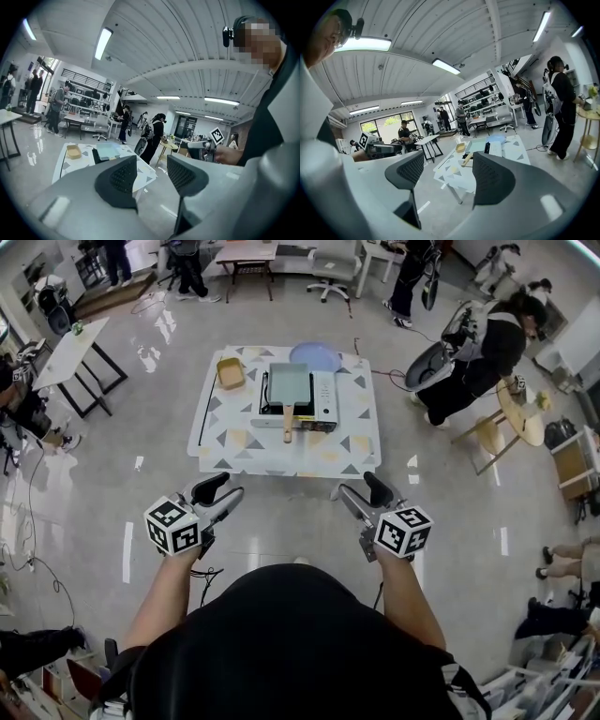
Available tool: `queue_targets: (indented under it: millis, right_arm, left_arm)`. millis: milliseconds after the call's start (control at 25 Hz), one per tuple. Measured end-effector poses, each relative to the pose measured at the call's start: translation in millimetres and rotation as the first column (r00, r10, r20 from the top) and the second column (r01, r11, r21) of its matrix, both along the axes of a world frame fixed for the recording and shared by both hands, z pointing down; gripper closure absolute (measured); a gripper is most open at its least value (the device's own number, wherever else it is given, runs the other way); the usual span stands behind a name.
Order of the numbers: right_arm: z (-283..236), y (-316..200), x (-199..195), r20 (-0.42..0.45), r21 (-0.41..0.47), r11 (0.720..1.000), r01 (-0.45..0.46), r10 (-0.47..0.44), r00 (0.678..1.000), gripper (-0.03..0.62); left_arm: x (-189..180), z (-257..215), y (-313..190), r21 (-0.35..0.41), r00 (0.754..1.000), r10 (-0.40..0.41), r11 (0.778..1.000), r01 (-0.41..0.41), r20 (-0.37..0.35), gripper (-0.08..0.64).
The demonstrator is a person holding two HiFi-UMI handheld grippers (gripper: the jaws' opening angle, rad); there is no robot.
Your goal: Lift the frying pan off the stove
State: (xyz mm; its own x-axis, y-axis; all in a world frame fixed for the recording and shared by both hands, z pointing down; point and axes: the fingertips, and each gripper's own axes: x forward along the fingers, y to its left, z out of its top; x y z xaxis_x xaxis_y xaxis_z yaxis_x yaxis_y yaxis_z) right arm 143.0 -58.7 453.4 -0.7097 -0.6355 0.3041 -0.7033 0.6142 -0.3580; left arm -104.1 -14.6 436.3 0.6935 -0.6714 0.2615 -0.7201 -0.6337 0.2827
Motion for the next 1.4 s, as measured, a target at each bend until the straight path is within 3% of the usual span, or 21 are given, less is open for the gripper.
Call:
queue_targets:
  millis: [120,520,880,1400]
  right_arm:
    - [5,-11,4,-0.010,-0.004,1.000,0.030,-0.030,1.000,0.238]
    - [22,-43,21,0.000,-0.030,0.995,0.094,-0.094,0.996,0.236]
    - [29,-48,20,0.007,-0.044,0.989,0.142,-0.142,0.990,0.235]
    - [24,-69,22,-0.008,-0.032,0.991,0.128,-0.129,0.992,0.235]
  left_arm:
    - [8,0,-8,-0.013,1.000,-0.016,1.000,0.015,-0.025,0.360]
    - [45,15,-27,-0.029,0.999,-0.040,0.999,0.040,0.008,0.360]
    - [49,35,-19,-0.071,0.997,-0.074,0.995,0.073,-0.006,0.360]
    - [59,46,-48,-0.083,1.000,-0.005,0.997,0.005,-0.004,0.360]
